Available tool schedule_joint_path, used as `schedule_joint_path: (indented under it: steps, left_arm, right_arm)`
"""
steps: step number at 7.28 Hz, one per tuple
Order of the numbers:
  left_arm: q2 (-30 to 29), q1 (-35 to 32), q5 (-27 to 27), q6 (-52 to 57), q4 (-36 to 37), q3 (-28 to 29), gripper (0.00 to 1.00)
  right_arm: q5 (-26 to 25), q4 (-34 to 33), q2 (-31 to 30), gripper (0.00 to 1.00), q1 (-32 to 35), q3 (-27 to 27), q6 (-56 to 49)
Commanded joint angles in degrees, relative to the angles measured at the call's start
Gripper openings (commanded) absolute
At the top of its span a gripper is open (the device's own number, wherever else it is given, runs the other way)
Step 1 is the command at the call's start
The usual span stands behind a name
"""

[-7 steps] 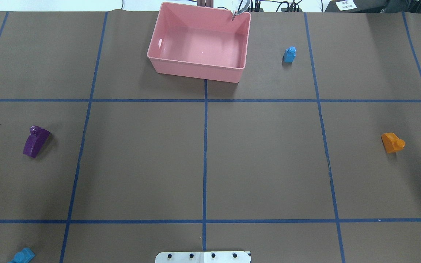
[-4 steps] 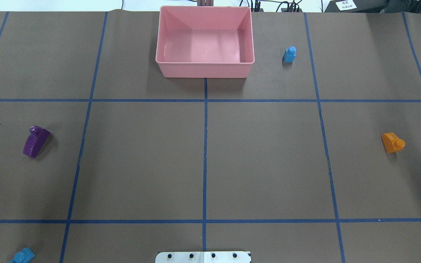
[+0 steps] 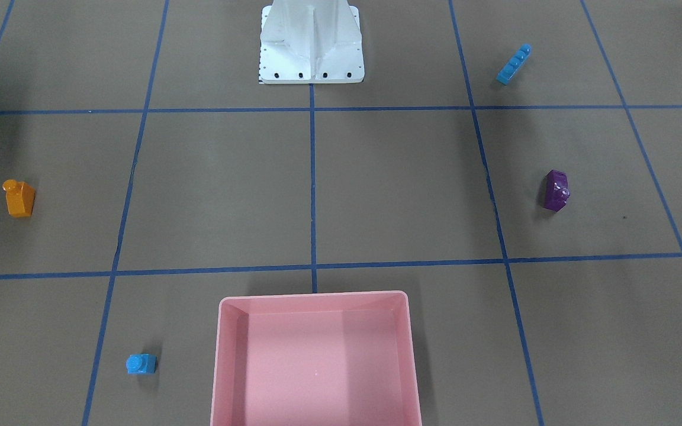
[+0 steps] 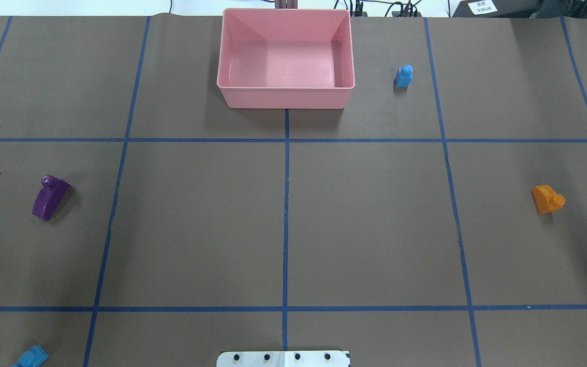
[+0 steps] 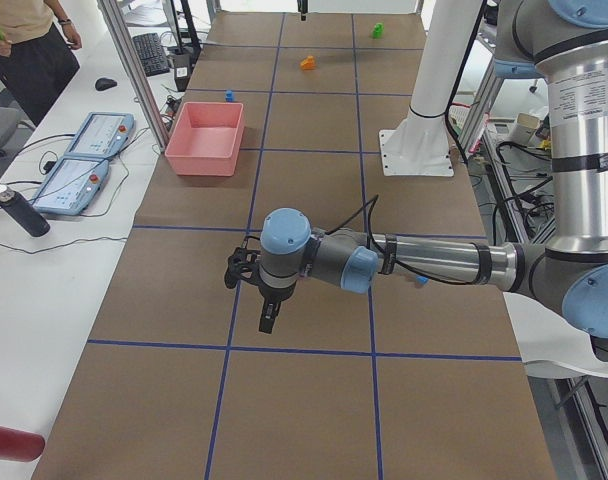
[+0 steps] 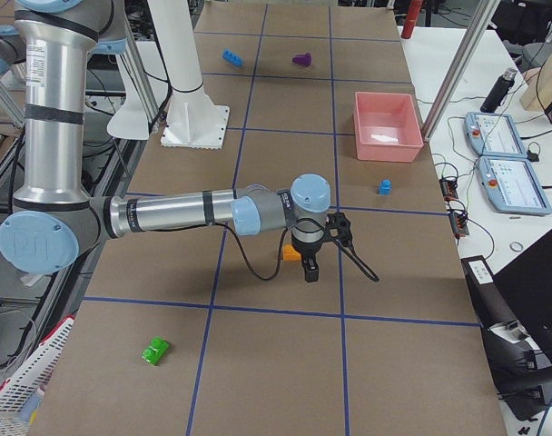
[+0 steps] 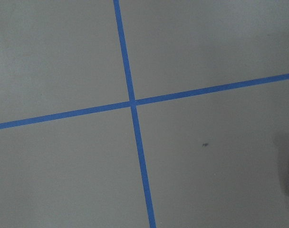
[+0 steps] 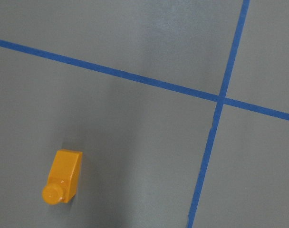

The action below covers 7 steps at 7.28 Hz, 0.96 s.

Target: Put all blocks into box

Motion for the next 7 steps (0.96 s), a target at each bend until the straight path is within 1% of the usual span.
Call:
schedule_joint_path:
  steps: [1, 3, 4, 5, 6, 7]
  left_arm:
    - [0.09, 0.0, -0.07, -0.07, -0.16, -0.09, 1.0]
    - [-0.52, 1.48, -0.07, -0.16, -0.25, -0.44, 1.0]
    - [-1.13, 5.06, -0.07, -1.73, -0.43, -1.83, 1.0]
    - [-1.14, 8.58, 0.19, -6.44, -5.39, -2.28, 1.0]
    - [-1.75, 16.01, 0.89, -14.06, -10.48, -1.94, 1.0]
    - [-4.37, 22.17, 4.46, -17.61, -10.88, -1.67, 1.0]
  right_arm:
    - [0.22, 0.0, 0.02, 1.0, -0.09, 0.02, -0.05]
    - [0.48, 0.0, -0.07, 1.0, -0.09, -0.06, -0.32]
    - [0.48, 0.0, 0.02, 1.0, -0.44, 0.11, -0.23]
    - [0.57, 0.52, 0.02, 1.0, -0.62, 0.11, -0.14]
    - [0.75, 4.01, -0.24, 1.0, -1.14, -0.41, 0.12]
    - [2.23, 4.48, -0.42, 1.0, -1.76, -0.85, 0.03]
